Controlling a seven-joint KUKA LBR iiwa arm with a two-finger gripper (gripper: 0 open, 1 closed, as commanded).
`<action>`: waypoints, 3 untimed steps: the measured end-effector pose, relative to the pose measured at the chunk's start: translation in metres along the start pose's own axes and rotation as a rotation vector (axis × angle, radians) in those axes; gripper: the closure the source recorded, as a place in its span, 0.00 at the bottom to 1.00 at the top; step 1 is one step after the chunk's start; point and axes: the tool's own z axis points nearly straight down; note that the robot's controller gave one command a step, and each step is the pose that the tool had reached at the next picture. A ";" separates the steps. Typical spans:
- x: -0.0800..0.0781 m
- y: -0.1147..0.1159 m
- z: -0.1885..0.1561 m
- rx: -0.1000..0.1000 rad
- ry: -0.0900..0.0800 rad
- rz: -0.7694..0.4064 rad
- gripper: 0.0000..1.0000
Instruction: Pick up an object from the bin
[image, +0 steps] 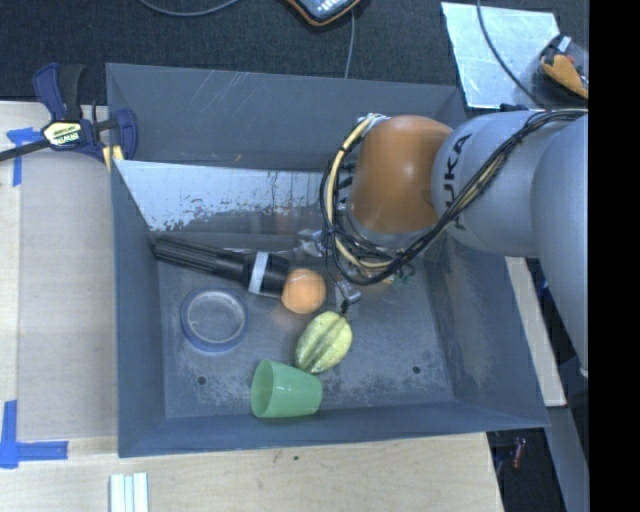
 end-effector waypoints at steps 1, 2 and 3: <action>0.000 0.000 0.000 0.000 0.000 0.000 0.00; 0.000 0.038 0.000 0.004 0.004 -0.040 1.00; 0.000 0.038 0.000 0.004 0.004 -0.040 1.00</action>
Offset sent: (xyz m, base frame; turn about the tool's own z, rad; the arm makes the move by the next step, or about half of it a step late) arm -0.0156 0.0385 -0.0012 -0.0406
